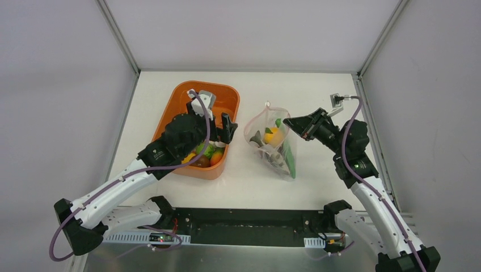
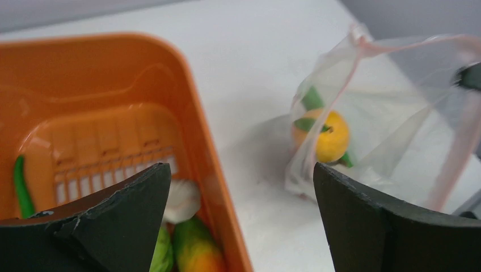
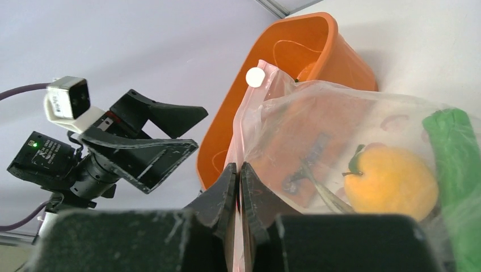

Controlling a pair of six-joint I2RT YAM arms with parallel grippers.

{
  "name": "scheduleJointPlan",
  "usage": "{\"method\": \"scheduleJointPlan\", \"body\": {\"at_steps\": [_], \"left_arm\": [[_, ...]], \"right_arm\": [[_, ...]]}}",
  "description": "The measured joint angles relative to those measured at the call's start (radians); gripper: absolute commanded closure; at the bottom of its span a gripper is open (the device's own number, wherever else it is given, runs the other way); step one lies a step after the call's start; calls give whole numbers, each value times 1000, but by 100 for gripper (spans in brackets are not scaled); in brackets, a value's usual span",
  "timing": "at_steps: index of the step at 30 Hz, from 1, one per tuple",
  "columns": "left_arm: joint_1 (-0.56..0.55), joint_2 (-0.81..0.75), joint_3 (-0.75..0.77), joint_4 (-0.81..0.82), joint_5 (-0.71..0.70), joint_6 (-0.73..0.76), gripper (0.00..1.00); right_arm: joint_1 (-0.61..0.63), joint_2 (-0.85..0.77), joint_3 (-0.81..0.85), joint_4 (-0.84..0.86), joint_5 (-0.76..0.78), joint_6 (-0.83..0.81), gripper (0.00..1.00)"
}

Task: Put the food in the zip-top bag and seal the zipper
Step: Pick up the fake fruit from the bin.

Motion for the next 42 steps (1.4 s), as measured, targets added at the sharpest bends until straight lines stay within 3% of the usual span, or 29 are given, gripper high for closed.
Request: {"method": "scheduleJointPlan", "body": {"at_steps": [8, 16, 27, 39, 42], "left_arm": [[60, -55, -117, -193, -146, -58, 1], [280, 46, -117, -324, -142, -140, 1], [317, 346, 47, -508, 45, -99, 1], [393, 588, 119, -595, 209, -93, 3], [393, 583, 114, -607, 229, -95, 13]], "right_arm": [[0, 11, -75, 97, -2, -68, 93], [0, 71, -96, 167, 8, -191, 94], [0, 252, -69, 196, 0, -332, 99], [0, 282, -27, 176, 6, -414, 98], [0, 265, -27, 171, 10, -414, 97]]}}
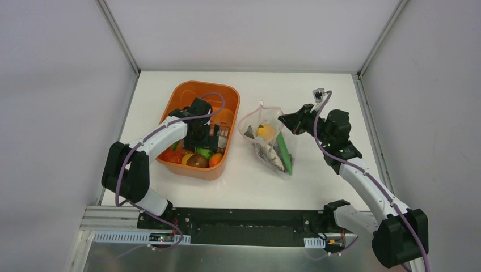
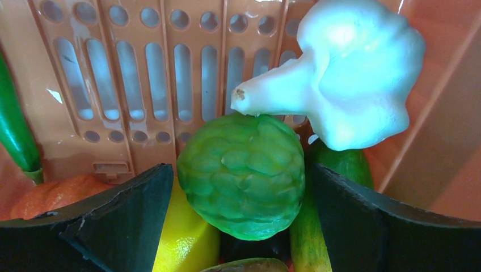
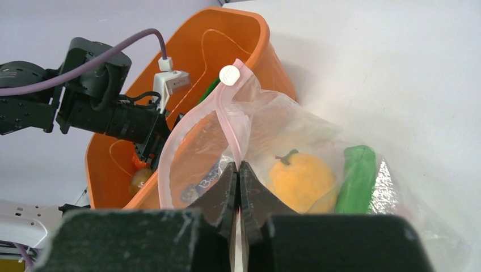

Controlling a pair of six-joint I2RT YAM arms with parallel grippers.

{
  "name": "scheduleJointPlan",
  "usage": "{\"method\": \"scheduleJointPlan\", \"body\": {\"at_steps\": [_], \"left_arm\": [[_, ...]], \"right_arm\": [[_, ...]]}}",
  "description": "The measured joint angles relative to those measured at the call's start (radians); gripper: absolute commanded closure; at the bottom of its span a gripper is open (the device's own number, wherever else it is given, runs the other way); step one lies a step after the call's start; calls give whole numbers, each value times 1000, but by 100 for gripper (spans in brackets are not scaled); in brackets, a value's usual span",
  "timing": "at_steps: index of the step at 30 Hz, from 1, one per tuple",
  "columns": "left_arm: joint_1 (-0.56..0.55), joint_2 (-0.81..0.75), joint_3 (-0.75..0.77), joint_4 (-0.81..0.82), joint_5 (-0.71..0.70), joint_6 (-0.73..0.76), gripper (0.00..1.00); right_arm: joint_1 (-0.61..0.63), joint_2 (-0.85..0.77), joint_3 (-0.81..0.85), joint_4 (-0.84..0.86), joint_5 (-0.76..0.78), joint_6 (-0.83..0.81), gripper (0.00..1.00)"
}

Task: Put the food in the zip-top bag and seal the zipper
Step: Pick up the fake fruit from the bin.

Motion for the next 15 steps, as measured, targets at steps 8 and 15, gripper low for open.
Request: {"method": "scheduleJointPlan", "body": {"at_steps": [8, 15], "left_arm": [[0, -53, -48, 16, 10, -25, 68], [-1, -196, -90, 44, -2, -26, 70]], "right_arm": [[0, -62, 0, 1, -5, 61, 97], [0, -116, 0, -18, -7, 110, 96]]}}
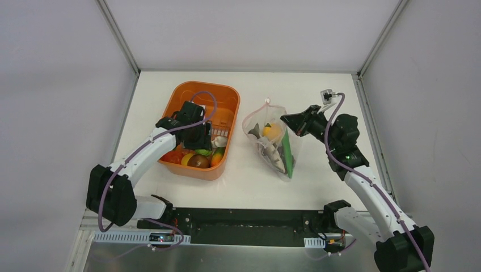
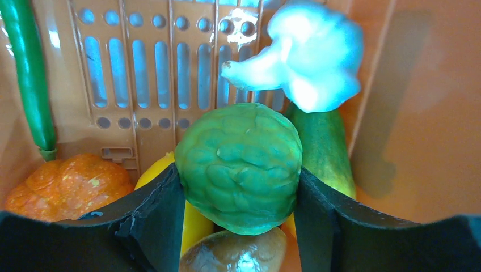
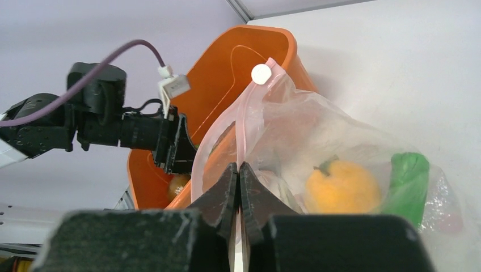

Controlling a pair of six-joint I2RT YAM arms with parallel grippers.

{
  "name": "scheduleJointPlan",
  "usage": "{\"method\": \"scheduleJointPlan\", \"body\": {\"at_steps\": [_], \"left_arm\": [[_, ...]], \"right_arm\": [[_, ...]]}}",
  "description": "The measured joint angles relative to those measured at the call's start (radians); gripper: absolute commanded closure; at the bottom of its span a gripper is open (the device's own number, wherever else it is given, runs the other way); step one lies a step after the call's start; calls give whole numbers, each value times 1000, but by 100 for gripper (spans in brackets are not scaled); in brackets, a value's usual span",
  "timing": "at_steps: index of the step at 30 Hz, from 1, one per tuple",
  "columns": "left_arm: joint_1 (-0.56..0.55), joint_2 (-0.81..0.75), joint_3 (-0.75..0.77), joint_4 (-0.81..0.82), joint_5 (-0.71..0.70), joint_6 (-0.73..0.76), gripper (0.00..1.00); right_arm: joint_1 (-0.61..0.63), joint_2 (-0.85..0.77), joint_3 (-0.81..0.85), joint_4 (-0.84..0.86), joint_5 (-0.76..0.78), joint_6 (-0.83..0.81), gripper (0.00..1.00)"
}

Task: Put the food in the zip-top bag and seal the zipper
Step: Pick up the fake fruit from the bin.

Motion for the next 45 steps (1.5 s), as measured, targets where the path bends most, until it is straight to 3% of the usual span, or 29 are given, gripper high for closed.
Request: {"method": "scheduleJointPlan", "body": {"at_steps": [12, 21, 28, 34, 45], "left_arm": [[0, -144, -34, 62, -2, -8, 72], [0, -226, -13, 81, 15, -11, 73], [0, -289, 14, 112, 121, -50, 73], [-4, -337, 39, 230, 261, -106, 73], [-217, -222, 143, 452, 432, -159, 72]], "right_arm": [[0, -94, 0, -102, -1, 37, 95], [0, -73, 6, -171, 0, 90, 96], [0, -59, 6, -175, -2, 124, 96], [0, -35, 14, -178, -10, 131, 96], [0, -33, 23, -167, -62, 187, 96]]}}
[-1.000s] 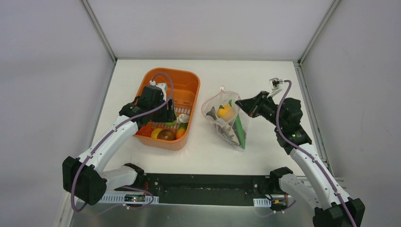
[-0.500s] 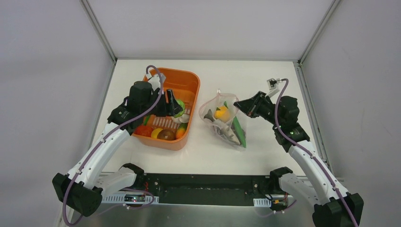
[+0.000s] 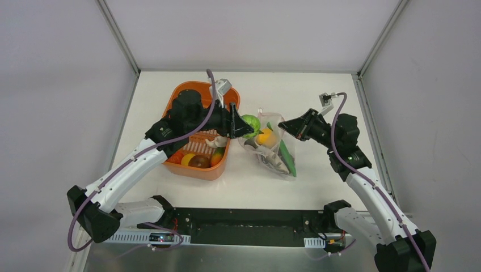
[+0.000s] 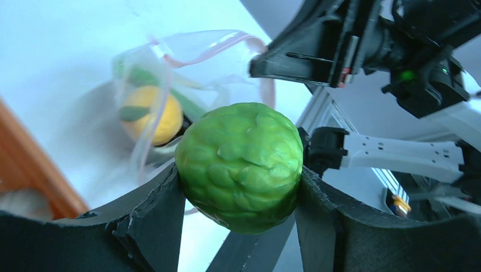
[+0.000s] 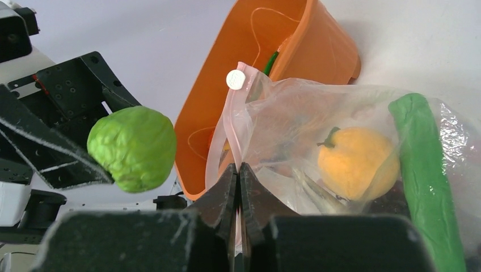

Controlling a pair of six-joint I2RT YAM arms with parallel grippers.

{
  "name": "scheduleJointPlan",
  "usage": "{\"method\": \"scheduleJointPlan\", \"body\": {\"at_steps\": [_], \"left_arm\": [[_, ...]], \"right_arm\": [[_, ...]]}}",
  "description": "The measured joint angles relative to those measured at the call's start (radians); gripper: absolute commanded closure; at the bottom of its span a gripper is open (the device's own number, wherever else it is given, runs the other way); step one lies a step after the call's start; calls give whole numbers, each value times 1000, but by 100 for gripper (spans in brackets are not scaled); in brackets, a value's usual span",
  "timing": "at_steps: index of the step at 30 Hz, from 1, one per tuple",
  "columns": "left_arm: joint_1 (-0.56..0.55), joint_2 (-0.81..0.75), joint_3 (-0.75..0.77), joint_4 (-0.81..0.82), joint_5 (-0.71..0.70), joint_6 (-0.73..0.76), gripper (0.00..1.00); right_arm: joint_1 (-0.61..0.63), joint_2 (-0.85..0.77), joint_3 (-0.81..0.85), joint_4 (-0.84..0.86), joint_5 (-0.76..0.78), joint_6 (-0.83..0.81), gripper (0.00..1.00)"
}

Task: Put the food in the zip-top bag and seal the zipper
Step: Pick up the fake fruit from the bin, then place the fake fruit in the zipper food storage bag.

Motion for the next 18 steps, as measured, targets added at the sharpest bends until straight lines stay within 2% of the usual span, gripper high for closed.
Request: {"method": "scheduleJointPlan", "body": {"at_steps": [10, 18], "left_arm": [[-103, 126, 91, 13, 9, 22, 71], [-183, 187, 141, -84, -104, 117, 66]], "right_arm": [[1, -21, 21, 7, -44, 48, 96], [2, -58, 45, 8, -54, 54, 96]]}}
